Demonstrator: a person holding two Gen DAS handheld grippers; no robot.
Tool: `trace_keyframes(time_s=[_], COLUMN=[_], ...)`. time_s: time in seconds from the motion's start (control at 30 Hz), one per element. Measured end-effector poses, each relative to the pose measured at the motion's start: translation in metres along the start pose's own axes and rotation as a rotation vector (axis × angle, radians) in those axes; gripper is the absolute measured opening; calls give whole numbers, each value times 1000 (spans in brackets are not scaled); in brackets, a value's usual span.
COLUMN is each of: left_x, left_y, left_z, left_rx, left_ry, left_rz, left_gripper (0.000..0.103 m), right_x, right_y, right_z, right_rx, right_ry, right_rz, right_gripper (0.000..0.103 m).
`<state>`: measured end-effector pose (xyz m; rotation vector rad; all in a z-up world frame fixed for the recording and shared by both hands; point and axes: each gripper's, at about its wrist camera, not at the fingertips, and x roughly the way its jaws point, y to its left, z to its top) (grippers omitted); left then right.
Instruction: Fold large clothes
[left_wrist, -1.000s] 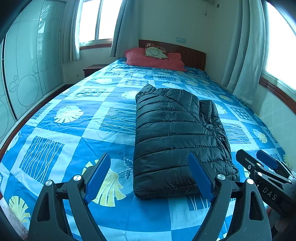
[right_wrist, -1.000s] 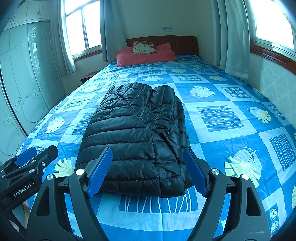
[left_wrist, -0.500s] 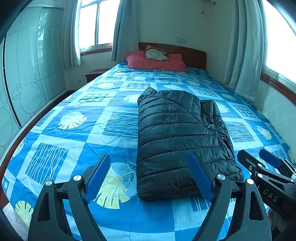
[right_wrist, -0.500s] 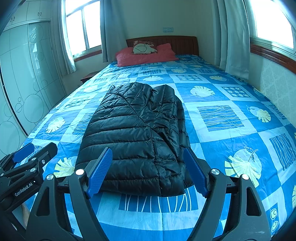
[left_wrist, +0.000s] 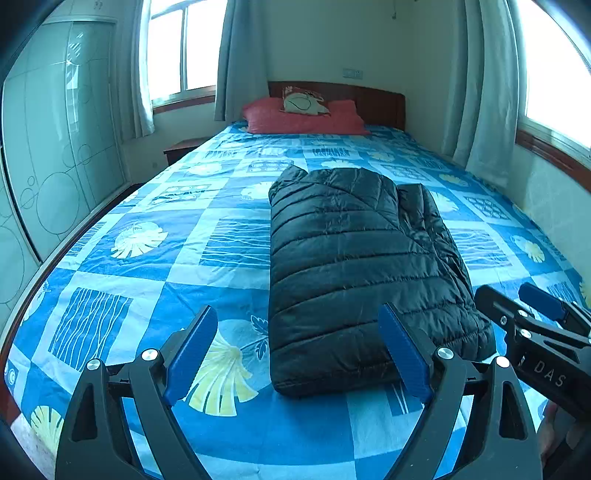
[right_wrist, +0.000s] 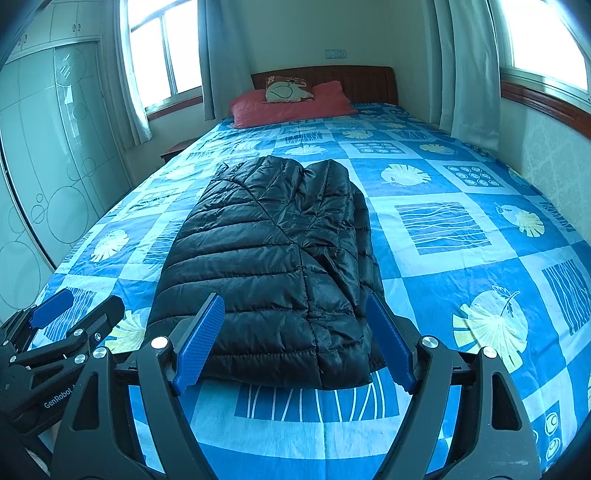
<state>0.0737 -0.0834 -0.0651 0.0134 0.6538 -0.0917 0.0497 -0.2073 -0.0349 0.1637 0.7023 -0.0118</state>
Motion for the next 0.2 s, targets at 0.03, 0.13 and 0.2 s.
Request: trace_keyframes(time_s=[0.03,0.13,0.2], left_x=[1,7,11], left_y=[1,2,5], left_z=[0,2,2], left_rx=[-6,0,-24], left_ry=[-8,12,31], left_rz=[0,-34,-48], left_gripper=[87,87,87], right_x=[1,4,6], right_y=[-1,-5,-9], right_z=[0,0,-1], right_rx=[2,11,25], right_ry=[1,6,6], right_rz=[0,0,8], right_gripper=[79,79,79])
